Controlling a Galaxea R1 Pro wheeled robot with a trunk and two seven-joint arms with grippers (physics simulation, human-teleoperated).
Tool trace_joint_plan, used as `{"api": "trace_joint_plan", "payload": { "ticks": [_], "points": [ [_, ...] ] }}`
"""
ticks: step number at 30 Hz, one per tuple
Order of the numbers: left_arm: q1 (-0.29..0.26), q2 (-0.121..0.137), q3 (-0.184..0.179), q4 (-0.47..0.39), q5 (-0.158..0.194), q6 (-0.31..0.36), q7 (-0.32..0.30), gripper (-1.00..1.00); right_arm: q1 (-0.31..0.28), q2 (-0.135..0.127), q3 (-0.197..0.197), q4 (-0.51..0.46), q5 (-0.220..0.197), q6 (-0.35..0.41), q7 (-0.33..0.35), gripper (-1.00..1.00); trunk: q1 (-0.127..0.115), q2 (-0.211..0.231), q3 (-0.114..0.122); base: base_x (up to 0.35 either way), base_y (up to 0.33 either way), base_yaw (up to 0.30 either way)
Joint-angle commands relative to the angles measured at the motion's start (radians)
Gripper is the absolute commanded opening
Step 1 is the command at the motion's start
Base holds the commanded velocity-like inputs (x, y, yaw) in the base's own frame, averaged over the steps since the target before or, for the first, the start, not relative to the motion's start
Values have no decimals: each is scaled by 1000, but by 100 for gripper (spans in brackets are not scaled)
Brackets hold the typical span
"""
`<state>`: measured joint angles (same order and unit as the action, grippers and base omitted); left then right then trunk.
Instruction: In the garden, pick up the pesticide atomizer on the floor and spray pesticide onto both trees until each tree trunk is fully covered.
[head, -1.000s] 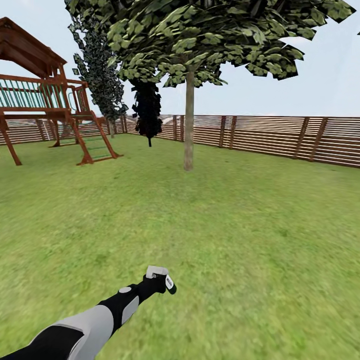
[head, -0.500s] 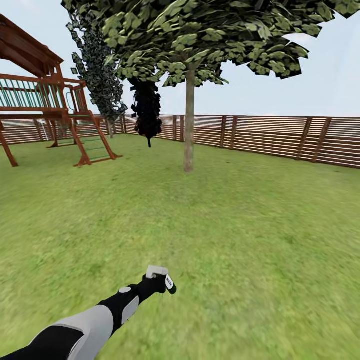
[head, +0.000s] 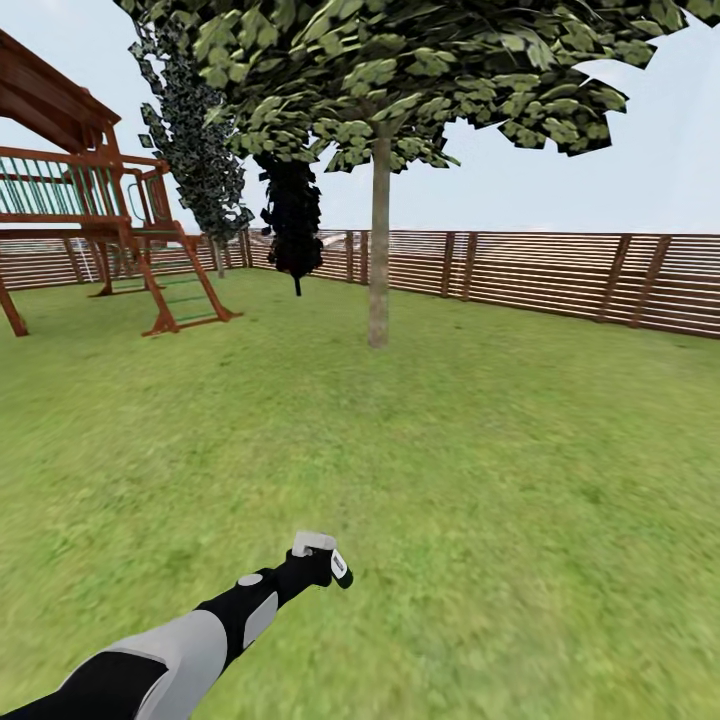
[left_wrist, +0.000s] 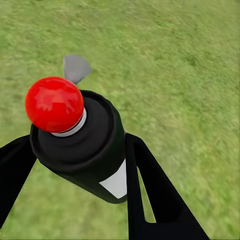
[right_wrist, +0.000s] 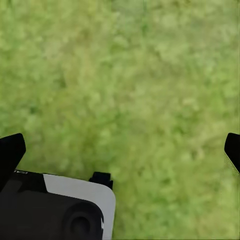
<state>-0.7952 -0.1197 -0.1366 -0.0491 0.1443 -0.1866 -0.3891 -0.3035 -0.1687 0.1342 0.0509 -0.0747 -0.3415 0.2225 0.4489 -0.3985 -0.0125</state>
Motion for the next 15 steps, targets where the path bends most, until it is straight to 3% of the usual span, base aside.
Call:
{"api": "trace_joint_plan", "payload": {
  "ticks": [1,15],
  "points": [
    [-1,0,-8,2,11,-4,-2,-100,-2,0,7,4,-8,-7,5,100,1,-1,-1,350,0,0],
    [-1,0,-8,2,11,-4,-2,-100,-2,0,7,4,-8,-6,5,100,1,-1,-1,350,0,0]
  ]
}}
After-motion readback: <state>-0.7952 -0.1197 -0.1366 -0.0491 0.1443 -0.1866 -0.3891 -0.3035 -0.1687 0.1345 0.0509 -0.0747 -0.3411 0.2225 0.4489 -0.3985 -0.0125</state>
